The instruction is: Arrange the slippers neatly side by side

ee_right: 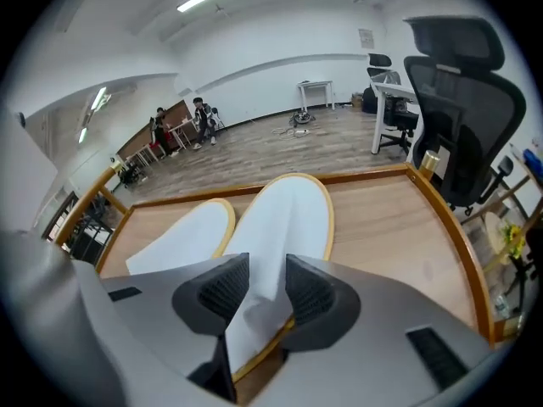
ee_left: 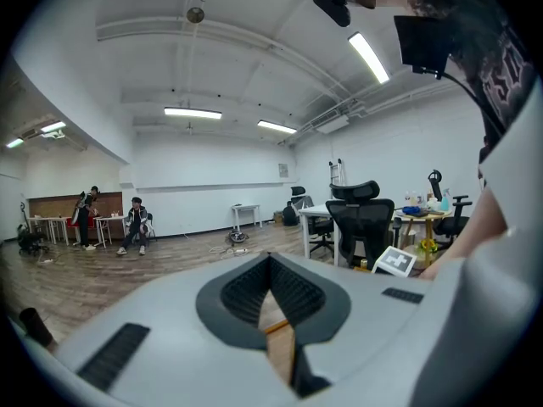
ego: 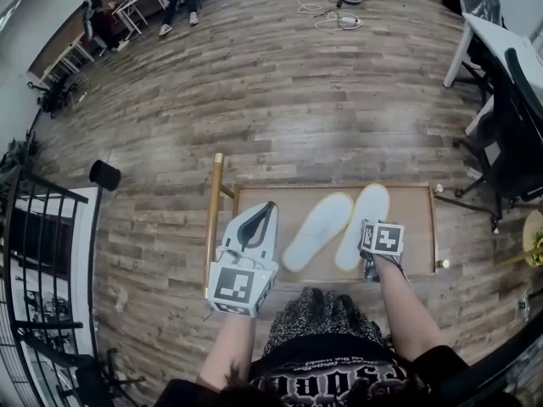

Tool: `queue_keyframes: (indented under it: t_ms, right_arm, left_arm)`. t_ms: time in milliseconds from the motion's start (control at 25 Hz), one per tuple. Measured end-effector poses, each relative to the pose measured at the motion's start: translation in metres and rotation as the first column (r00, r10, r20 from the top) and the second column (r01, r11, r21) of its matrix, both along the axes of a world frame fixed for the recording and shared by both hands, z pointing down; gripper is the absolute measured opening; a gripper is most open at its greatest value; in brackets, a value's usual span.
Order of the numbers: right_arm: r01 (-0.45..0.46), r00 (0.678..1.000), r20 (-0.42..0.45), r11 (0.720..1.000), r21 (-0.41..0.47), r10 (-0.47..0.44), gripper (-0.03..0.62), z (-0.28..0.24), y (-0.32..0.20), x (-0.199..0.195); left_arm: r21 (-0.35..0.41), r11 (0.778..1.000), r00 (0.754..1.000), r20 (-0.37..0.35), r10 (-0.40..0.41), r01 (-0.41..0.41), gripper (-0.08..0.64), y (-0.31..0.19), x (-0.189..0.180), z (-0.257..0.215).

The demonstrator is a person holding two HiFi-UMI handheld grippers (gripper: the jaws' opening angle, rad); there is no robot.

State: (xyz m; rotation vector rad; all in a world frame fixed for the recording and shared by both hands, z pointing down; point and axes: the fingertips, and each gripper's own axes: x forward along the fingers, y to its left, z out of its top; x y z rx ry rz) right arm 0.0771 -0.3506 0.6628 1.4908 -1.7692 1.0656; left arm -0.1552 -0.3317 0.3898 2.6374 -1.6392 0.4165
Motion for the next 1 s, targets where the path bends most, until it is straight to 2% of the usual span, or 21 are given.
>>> queue_keyframes:
  t_ms: [160, 360, 600, 760, 920, 1000]
  right_arm:
    - [0.048, 0.997, -0.065, 0.999, 0.011, -0.047, 0.1, 0.0, 0.0, 0.001]
    - [0.04, 0.995, -0.088, 0.999, 0.024, -0.038, 0.026, -0.006, 0.003, 0.011]
    - [0.051, 0.994, -0.096, 0.998, 0.033, -0.048, 0.023, -0.019, 0.007, 0.033]
    - [0.08, 0.992, -0.095, 0.997, 0.014, -0.078, 0.023, -0.027, 0.01, 0.062]
    - [0.101, 0.982, -0.157, 0.995, -0.018, -0.102, 0.02, -0.03, 0.012, 0.101]
    - [0.081, 0.981, -0.174, 0.996, -0.032, -0.086, 0.02, -0.03, 0.013, 0.119]
  left_arm:
    - [-0.001, 1.0, 1.0, 0.002, -0.006, 0.006, 0.002, -0.001, -0.001, 0.002]
    - [0.004, 1.0, 1.0, -0.004, -0.003, 0.004, 0.002, -0.001, 0.002, -0.001]
    - [0.013, 1.0, 1.0, -0.016, 0.005, -0.005, 0.002, -0.005, 0.007, -0.002]
    - [0.03, 0.999, 0.999, -0.028, 0.025, -0.024, 0.002, -0.009, 0.019, -0.008]
    - [0.041, 0.999, 0.999, -0.035, 0.036, -0.034, 0.002, -0.01, 0.025, -0.014]
    - [0.042, 0.998, 0.999, -0.036, 0.037, -0.035, 0.002, -0.009, 0.027, -0.014]
